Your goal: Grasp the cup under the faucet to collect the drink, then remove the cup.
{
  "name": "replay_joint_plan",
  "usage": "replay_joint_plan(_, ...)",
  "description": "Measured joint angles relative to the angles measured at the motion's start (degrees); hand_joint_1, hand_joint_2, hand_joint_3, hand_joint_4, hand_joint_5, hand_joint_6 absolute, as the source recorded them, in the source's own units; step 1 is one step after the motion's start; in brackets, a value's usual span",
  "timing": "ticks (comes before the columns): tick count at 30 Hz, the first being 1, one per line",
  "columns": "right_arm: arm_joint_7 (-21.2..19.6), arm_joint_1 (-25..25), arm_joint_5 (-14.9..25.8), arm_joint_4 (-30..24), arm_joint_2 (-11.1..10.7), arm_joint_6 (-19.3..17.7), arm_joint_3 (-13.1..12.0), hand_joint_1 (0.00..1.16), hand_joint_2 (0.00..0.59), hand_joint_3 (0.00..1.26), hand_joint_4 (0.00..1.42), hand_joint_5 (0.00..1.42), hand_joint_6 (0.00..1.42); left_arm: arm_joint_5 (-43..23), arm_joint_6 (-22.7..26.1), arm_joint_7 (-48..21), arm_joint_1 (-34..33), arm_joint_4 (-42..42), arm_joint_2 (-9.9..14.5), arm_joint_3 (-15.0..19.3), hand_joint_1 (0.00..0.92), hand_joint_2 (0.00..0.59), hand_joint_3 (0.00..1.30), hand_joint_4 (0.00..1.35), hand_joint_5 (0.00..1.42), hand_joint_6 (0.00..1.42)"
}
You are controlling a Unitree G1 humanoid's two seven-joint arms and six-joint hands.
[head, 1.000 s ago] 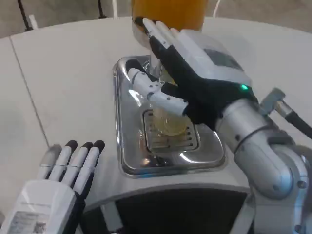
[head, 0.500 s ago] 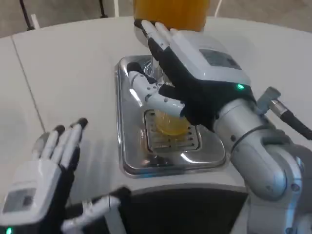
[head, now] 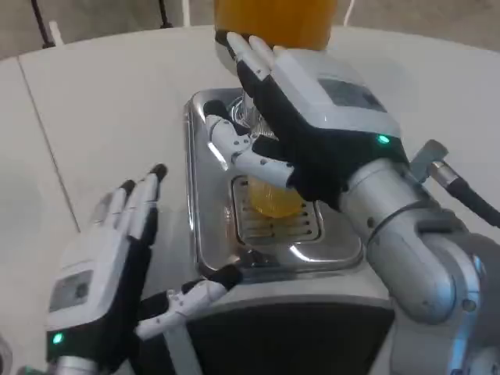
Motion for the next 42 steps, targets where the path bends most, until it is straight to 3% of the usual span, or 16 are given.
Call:
replay_joint_plan(10,-0.38,1.51,0.78,-0.73,1.7,-1.22,-2.35,0.1,0.563,0.01,0.0,0.0,0.06,1.48,1.03,0.0,-5.23,3.98,-1.42,-2.52,0.089,0.047,0.0,0.0,0.0,0.0)
replay_joint_plan(16,-10.09,8.72,4.8,-3.72,5.21,-3.27,-5.44,0.16,0.58,0.01,0.0,0.0,0.06,1.54,1.33,0.01,-8.21,6.45,-1.55,-2.57,0.095,0.046,0.0,0.0,0.0,0.0)
replay_joint_plan(18,-16.1,12.3,7.63,-4.44,8.19,-3.71,-7.58,0.16,0.58,0.01,0.0,0.0,0.06,1.53,1.33,0.01,-8.43,6.97,-1.53,-2.56,0.094,0.047,0.0,0.0,0.0,0.0)
replay_joint_plan(22,-26.57,18.78,11.62,-5.62,11.28,-6.92,-8.92,0.17,0.586,0.0,0.0,0.0,0.05,1.54,1.33,0.01,-8.65,7.66,-1.5,-2.59,0.09,0.047,0.0,0.0,0.0,0.0)
replay_joint_plan(24,-30.82,21.25,12.65,-6.26,11.6,-9.08,-9.23,0.18,0.586,0.0,0.0,0.0,0.05,1.55,1.32,0.03,-8.75,7.75,-1.5,-2.6,0.089,0.047,0.0,0.0,0.0,0.0)
replay_joint_plan(27,-35.08,23.83,15.46,-7.97,10.92,-12.14,-11.02,0.18,0.586,0.0,0.0,0.0,0.05,1.56,1.31,0.08,-9.13,8.73,-1.41,-2.66,0.087,0.047,0.0,0.0,0.0,0.0)
replay_joint_plan(30,-34.88,25.41,16.18,-9.46,10.42,-12.29,-11.48,0.21,0.586,0.0,0.0,0.0,0.05,1.54,1.3,0.11,-9.7,9.42,-1.41,-2.92,0.087,0.047,0.0,0.0,0.0,0.0)
replay_joint_plan(32,-33.09,27.1,15.48,-11.88,9.85,-12.26,-11.28,0.25,0.586,0.0,0.0,0.0,0.05,1.53,1.27,0.16,-10.33,10.03,-1.41,-3.15,0.086,0.047,0.0,0.0,0.0,0.0)
replay_joint_plan(35,-28.23,30.83,11.76,-17.14,7.16,-12.61,-10.66,0.34,0.586,0.0,0.0,0.0,0.05,1.49,1.02,0.16,-11.57,11.34,-1.34,-3.46,0.086,0.047,0.0,0.0,0.0,0.0)
replay_joint_plan(37,-24.22,34.71,8.59,-20.51,3.4,-14.87,-10.49,0.4,0.573,0.0,0.0,0.0,0.05,1.1,0.84,0.14,-12.85,12.17,-1.15,-3.57,0.086,0.047,0.0,0.0,0.0,0.0)
replay_joint_plan(42,-20.5,44.94,5.89,-25.26,-0.36,-19.99,-10.22,0.46,0.539,0.0,0.0,0.0,0.05,-0.97,-0.38,0.33,-15.02,14.16,-1.46,-3.71,0.082,0.042,0.0,0.0,0.0,0.0)
